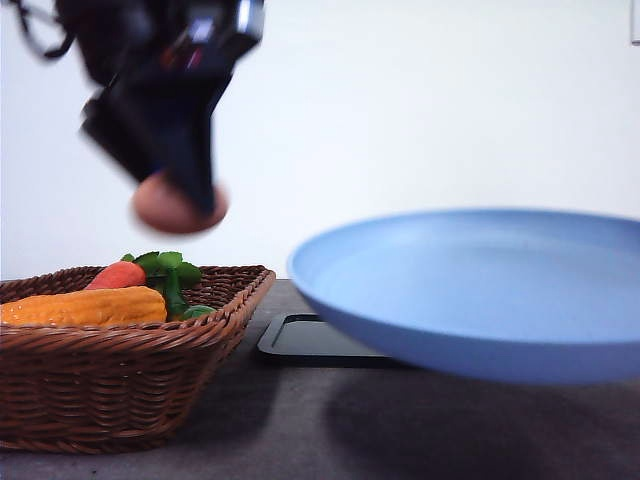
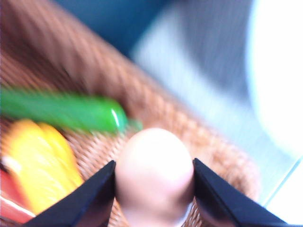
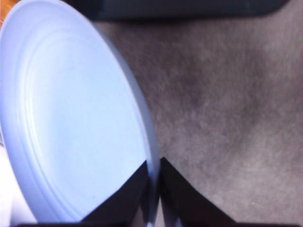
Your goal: Transfer egg from basket to plate and serve
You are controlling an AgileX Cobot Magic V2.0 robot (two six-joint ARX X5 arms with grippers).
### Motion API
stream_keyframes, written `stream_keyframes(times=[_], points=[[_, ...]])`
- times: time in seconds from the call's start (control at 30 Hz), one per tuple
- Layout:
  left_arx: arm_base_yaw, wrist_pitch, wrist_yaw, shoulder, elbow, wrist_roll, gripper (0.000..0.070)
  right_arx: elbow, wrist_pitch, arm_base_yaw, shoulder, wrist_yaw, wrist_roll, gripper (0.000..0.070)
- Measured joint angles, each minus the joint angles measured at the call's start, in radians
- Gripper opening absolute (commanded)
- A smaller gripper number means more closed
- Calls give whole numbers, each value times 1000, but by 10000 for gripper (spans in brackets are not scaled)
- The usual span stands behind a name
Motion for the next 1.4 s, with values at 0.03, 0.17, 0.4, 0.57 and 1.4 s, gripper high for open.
stream_keyframes(times=[0.03,0.17,0.4,0.57,1.4], points=[[-6,4,3,0,32,-13,155,7,0,0,28,-16,1,0],[-39,73,37,-1,119,-80,155,47,2,0,139,-87,1,0],[-159,117,47,13,120,-116,156,147,2,29,260,-103,-12,0],[-230,139,26,85,120,-112,156,205,1,49,275,-103,-23,0],[-285,152,-75,198,132,-121,375,217,-35,64,312,-82,-39,0]])
